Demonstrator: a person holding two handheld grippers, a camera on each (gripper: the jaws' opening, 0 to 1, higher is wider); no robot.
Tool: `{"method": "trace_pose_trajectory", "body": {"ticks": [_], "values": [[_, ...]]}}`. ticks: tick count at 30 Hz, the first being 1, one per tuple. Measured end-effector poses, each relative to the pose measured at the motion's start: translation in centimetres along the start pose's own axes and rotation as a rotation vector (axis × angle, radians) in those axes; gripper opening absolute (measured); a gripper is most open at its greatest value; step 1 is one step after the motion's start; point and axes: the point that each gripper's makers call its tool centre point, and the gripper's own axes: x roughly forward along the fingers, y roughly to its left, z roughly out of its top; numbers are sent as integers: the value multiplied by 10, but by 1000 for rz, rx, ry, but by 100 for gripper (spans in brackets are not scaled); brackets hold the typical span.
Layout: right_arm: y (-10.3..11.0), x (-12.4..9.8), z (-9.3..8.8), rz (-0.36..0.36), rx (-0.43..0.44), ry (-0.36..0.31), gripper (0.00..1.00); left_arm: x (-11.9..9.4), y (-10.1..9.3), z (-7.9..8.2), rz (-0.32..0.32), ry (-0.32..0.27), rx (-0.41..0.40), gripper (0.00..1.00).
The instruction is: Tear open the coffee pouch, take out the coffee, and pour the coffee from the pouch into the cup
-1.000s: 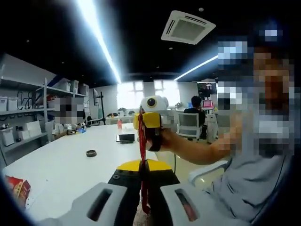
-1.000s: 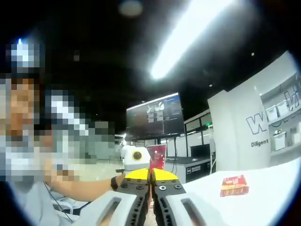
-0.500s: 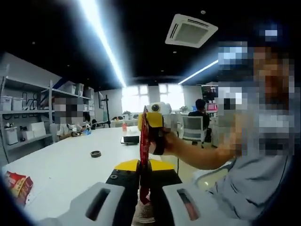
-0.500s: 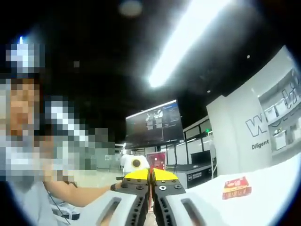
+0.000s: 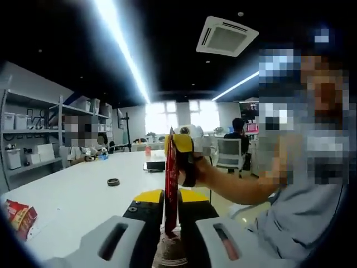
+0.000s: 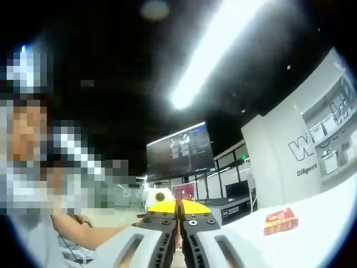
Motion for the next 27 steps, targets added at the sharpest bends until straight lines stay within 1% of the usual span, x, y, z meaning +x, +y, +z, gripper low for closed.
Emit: {"method": "trace_pose_trajectory", "body": {"ticks": [1,6,8,9,10,12,14,17,18,19,20,21,22,25,27], "values": [[0,0,1,-2,-3,-5,2,0,-2,0,-14,2,-18,20],[1,0,6,0,-5,-25,2,2,-2,-1,-11,12,-11,19],[1,0,7,0,-3,-28,2,2,-1,-1,-2,9,-8,15],[2,0,7,0,-3,-29,2,1,0,-2,1,15,1,10],[2,0,7,-1,-4,-27,2,1,-1,-2,2,16,14,9],[3,0,7,0,-4,-29,2,2,-1,-2,0,22,15,7],[2,-2,8,0,-4,-34,2,2,-1,-1,2,20,10,9],[1,-4,10,-5,3,-43,2,4,-3,3,-1,1,-16,17],[0,-5,11,-7,6,-48,2,5,-3,3,-3,0,-21,18],[-1,-5,12,-7,8,-52,2,5,-3,3,-5,4,-24,13],[-1,-5,12,-5,8,-53,2,5,-4,1,-7,17,-11,8],[-1,-5,11,-8,3,-47,2,6,-5,0,-10,18,7,7],[-1,-5,11,-8,5,-47,2,6,-4,0,-10,22,7,6],[-2,-6,10,-9,8,-51,2,5,-4,-1,-12,21,2,7],[-2,-6,10,-8,9,-55,2,5,-3,-1,-5,18,-7,6]]}}
